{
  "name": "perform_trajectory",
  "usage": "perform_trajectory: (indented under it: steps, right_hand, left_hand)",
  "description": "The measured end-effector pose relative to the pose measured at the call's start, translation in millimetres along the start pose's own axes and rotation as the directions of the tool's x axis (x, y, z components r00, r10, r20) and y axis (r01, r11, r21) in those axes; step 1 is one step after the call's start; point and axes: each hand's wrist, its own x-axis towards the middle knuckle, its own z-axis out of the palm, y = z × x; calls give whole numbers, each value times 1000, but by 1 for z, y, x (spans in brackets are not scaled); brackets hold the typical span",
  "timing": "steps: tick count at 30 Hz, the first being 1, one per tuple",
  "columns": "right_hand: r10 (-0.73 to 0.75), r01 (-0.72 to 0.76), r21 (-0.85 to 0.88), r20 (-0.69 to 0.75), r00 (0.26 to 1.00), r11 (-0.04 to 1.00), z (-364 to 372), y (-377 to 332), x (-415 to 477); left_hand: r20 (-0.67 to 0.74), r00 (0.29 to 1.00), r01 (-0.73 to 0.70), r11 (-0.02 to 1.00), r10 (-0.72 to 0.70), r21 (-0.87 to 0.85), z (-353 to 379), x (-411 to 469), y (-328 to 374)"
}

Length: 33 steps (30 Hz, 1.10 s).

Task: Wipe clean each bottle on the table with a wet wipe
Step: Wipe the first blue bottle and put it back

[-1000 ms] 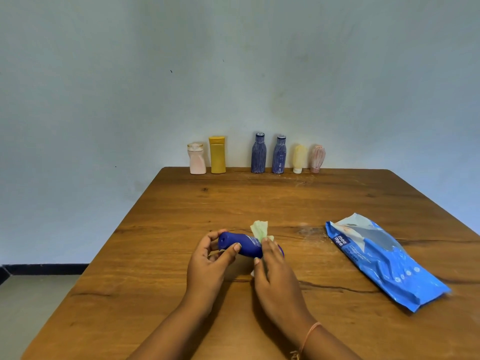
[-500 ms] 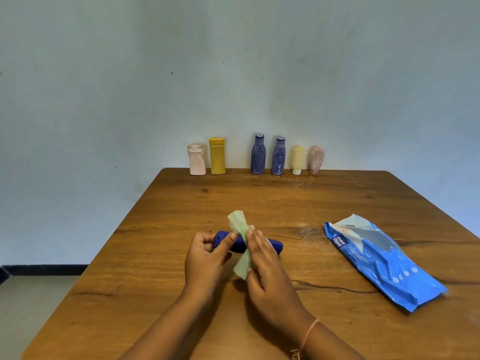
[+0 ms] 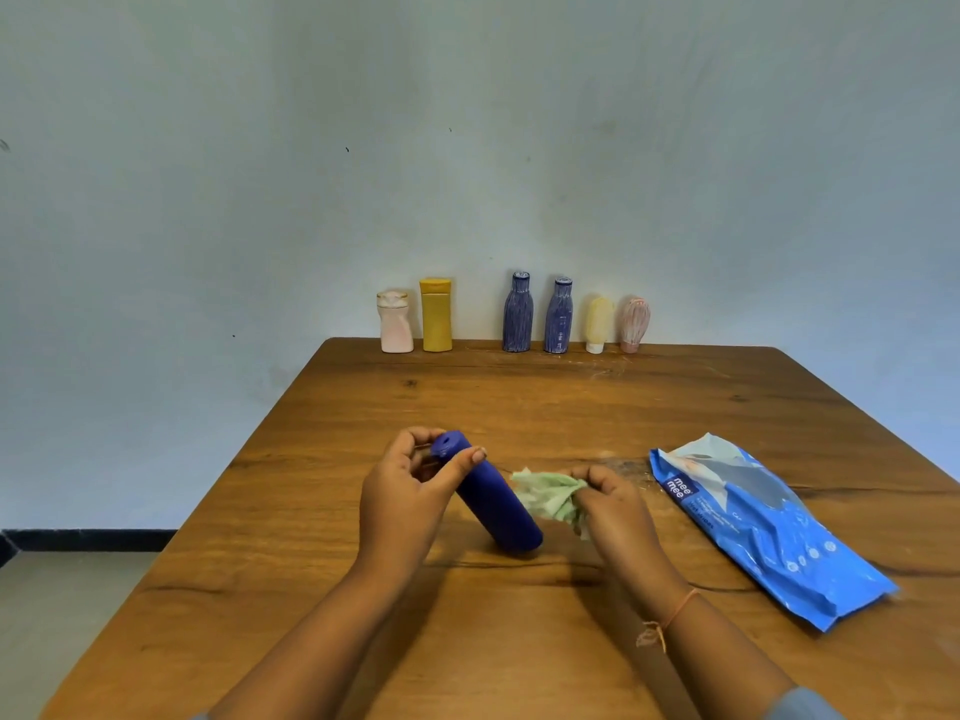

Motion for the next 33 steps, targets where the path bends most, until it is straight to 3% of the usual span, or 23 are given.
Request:
perform_trajectory:
  steps: [3,6,8,10,12,14,18,22,24,26,30,33]
  right_hand:
    - [-22,21,257,2,1000,966,-2,-26,-1]
    - [-128,113,323,27,991,940,-6,-54,-5]
    - [-237,216,259,50,970,941,-8,-68,-9]
    - [-364,356,84,96,927,931,-8,-74,-14]
    - [-472,503,-204,183,862,840,-6,-71,-19]
    - [-515,577,-374,261,817,726,-1,-63,-23]
    - [-544,633,-448,327,773,631,2,-56,-26]
    - [-384,500,-375,342,857,781,-6,-65,-15]
    - [-342,465,-395,345,874,792,-11,-68,-13]
    - [-371,508,-488,355,858,710,-15,-69,-17]
    - [-395,613,-653,471,789,444,-12,-73,-33]
    - [-362,621,-670,506,783,406,-8,-77,-31]
  left_hand:
    - [86,996,-41,998,37,48,7,-2,2]
    - [162,984,-78,996,69,49,17,-4,5]
    - [210,975,-85,996,77,31,24,-6,7]
    - [259,964,-69,998,65,8,31,-8,7]
    - [268,962,-59,998,60,-10,35,-9,6]
    - [261,963,-72,997,67,10,37,-8,5]
    - [254,965,-76,997,65,32,36,-7,5]
    - [291,953,-80,996,84,-25,35,-5,8]
    - [312,946,-72,996,83,-45,35,-4,9]
    - [314,946,-68,996,82,-57,35,-3,8]
    - [291,953,-53,994,79,-97,36,-7,8]
    - [293,953,-60,996,78,-68,37,-7,10]
